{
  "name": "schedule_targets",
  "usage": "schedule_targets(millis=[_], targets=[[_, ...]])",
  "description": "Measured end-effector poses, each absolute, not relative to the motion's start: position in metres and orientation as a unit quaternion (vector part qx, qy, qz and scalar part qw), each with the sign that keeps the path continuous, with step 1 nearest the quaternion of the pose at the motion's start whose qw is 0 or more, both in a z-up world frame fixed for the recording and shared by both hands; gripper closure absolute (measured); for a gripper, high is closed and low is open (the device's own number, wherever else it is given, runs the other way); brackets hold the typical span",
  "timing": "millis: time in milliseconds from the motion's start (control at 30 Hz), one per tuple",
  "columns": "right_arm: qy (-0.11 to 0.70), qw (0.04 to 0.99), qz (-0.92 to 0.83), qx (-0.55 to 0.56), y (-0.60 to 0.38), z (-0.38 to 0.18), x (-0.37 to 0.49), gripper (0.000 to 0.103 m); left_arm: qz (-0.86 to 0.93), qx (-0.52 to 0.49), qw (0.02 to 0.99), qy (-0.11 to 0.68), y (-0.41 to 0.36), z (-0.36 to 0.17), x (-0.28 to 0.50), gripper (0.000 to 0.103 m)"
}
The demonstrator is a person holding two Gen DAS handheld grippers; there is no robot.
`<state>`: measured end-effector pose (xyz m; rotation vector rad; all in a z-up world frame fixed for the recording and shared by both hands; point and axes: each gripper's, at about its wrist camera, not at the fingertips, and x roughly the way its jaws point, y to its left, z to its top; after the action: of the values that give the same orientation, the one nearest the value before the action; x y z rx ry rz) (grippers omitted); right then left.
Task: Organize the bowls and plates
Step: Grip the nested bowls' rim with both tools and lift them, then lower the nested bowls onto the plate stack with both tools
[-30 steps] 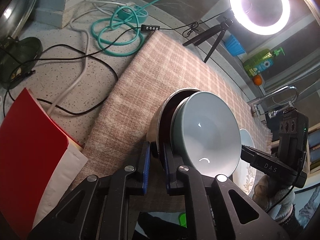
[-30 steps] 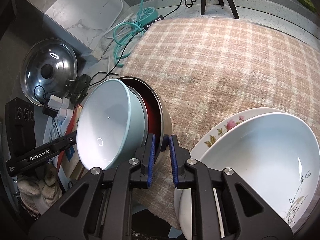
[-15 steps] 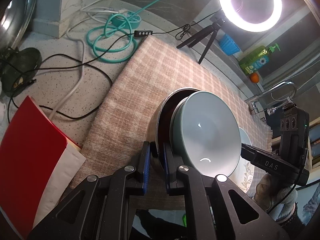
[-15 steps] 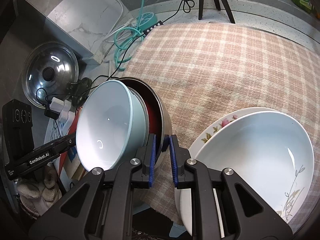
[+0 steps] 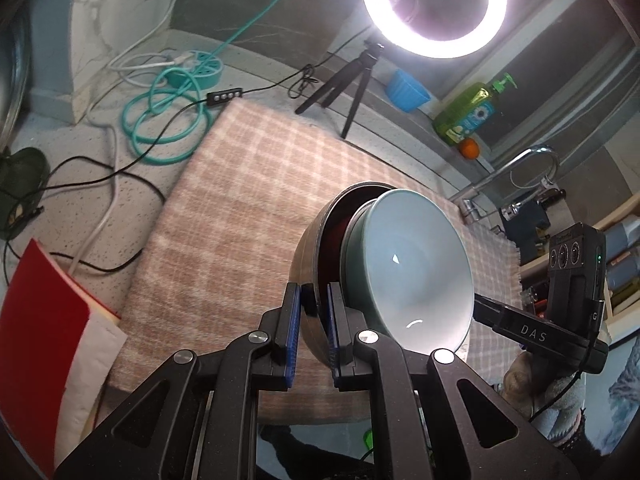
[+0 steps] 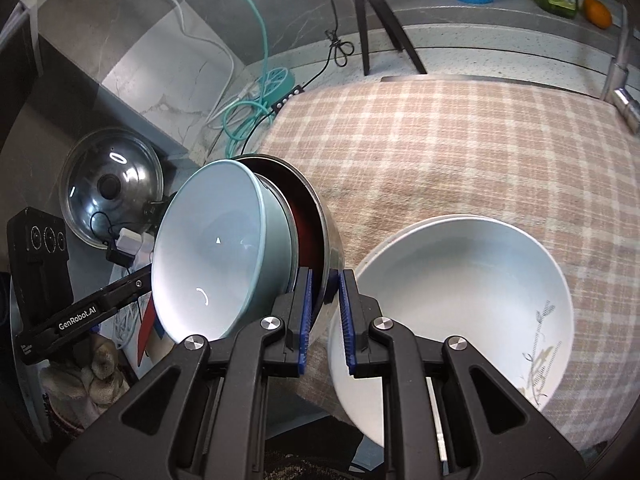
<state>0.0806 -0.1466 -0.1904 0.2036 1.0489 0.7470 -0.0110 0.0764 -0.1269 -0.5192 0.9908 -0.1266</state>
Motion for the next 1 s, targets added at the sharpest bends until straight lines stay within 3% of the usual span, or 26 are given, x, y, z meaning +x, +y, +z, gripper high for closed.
schedule_targets(millis=[1000], targets=[[0.496, 0.818, 0.23, 0.179, -0.283, -0.221, 0.062, 0.088, -0.177, -0.199, 0.81, 0.522, -0.036, -0.145, 0.016, 0.092]])
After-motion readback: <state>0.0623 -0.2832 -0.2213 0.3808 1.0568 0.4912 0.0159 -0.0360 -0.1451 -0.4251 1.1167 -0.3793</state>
